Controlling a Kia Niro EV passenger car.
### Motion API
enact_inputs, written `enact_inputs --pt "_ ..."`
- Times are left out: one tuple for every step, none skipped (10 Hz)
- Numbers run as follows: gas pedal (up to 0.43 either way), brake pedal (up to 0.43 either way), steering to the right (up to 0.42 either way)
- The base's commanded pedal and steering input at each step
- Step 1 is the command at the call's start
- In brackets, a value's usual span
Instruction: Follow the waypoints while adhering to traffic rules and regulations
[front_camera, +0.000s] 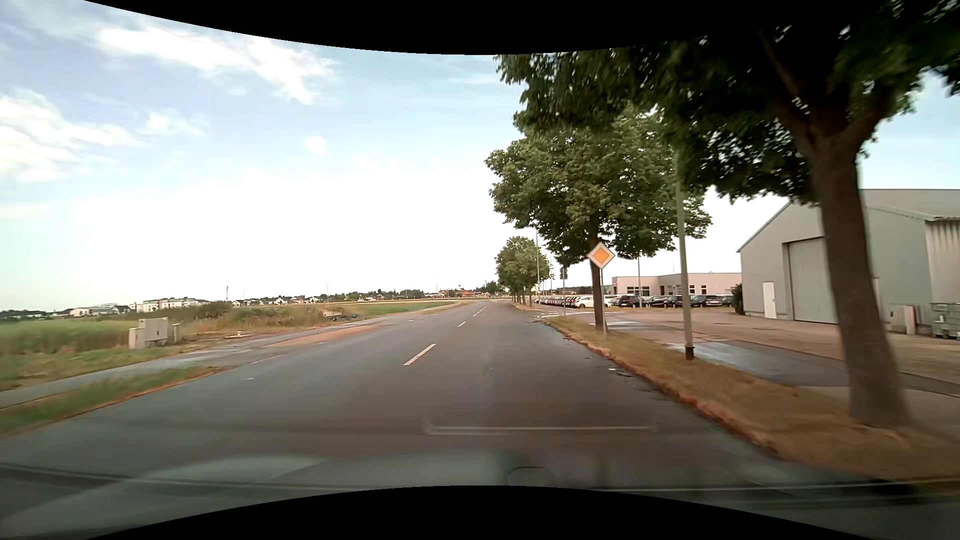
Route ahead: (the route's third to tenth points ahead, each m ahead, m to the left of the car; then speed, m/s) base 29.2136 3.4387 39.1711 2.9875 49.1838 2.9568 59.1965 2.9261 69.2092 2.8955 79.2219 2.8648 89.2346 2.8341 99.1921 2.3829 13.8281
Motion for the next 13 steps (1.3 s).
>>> enact_inputs --pt "0.157 0.0 -0.002" --pt "0.157 0.0 -0.003" --pt "0.157 0.0 -0.003" --pt "0.157 0.0 -0.002" --pt "0.157 0.0 -0.002" --pt "0.157 0.0 -0.003" --pt "0.157 0.0 -0.003" --pt "0.15 0.0 -0.002" --pt "0.138 0.0 -0.003" --pt "0.13 0.0 -0.003" --pt "0.13 0.0 -0.003" --pt "0.11 0.0 -0.003" --pt "0.087 0.0 -0.002"
